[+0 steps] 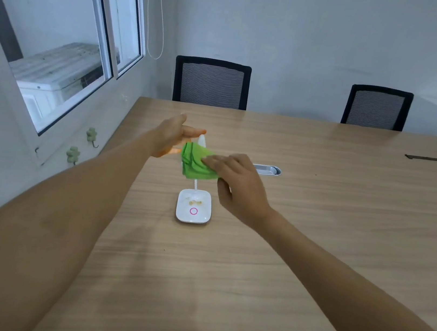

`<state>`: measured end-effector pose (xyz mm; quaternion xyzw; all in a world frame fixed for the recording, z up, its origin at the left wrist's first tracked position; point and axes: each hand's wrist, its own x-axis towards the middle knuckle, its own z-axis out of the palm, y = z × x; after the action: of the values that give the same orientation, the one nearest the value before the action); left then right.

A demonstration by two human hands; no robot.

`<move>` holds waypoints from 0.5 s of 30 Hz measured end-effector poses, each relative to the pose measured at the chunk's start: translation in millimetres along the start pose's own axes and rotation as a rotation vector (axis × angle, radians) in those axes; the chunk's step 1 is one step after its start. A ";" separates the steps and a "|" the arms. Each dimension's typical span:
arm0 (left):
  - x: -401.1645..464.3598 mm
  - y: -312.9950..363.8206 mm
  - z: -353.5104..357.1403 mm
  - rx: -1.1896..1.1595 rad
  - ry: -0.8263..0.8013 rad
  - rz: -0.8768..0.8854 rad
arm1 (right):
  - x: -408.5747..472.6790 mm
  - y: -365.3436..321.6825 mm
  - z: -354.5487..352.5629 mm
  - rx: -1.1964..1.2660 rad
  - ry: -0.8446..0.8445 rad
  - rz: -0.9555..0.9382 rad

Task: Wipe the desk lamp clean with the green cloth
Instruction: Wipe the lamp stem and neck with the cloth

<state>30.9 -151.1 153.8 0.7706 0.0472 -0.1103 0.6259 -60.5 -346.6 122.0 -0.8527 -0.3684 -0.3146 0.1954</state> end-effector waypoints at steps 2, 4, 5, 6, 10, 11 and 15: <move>0.4 0.9 -0.3 0.011 0.011 -0.015 | -22.8 -6.4 -5.2 -0.028 0.037 -0.117; 1.7 1.1 -0.1 -0.004 0.010 -0.034 | -38.4 -8.3 -11.6 -0.053 0.074 -0.209; 2.0 1.2 -0.1 -0.011 0.013 -0.040 | -40.7 -6.5 -13.7 -0.066 0.105 -0.237; 1.9 1.3 0.3 -0.019 0.014 -0.043 | -39.1 -3.6 -15.4 -0.082 0.145 -0.245; 6.4 -1.3 1.0 -0.047 0.013 -0.031 | -3.1 13.3 -15.0 -0.134 0.200 -0.083; 7.2 -1.9 0.5 -0.049 0.013 -0.031 | 8.0 16.6 -13.1 -0.128 0.174 -0.027; 6.4 -2.5 0.3 -0.066 -0.024 0.001 | 29.0 15.1 -1.4 -0.071 0.042 0.041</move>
<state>36.6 -151.3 149.9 0.7483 0.0430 -0.1176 0.6514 -34.3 -342.5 141.2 -0.8597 -0.3351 -0.3411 0.1794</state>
